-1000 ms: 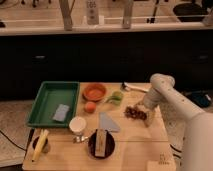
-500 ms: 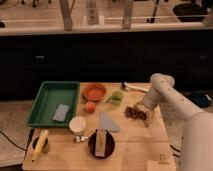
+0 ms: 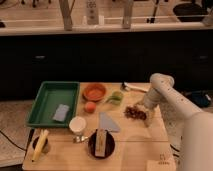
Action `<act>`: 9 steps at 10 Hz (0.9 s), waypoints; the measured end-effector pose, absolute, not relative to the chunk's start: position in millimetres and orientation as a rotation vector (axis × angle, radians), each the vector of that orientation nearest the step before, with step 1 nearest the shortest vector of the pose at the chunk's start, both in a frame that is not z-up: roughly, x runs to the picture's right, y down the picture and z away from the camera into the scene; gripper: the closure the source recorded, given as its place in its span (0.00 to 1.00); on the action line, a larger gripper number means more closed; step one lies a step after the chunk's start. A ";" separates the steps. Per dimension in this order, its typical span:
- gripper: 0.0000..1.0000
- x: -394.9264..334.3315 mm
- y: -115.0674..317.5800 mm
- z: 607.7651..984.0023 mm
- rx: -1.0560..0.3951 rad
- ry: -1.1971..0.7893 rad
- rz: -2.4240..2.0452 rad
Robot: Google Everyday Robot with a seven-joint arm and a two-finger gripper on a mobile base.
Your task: Place grapes in table surface
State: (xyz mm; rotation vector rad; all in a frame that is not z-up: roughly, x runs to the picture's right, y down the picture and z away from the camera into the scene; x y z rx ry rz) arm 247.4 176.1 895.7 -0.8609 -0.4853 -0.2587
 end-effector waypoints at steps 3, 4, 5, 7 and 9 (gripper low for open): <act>0.59 245.9 173.1 896.0 -0.847 -0.479 -0.270; 0.67 245.5 170.9 895.4 -0.842 -0.477 -0.272; 0.79 245.8 170.6 894.7 -0.842 -0.478 -0.272; 0.95 247.7 170.5 893.3 -0.847 -0.476 -0.272; 1.00 251.1 169.2 892.1 -0.839 -0.463 -0.276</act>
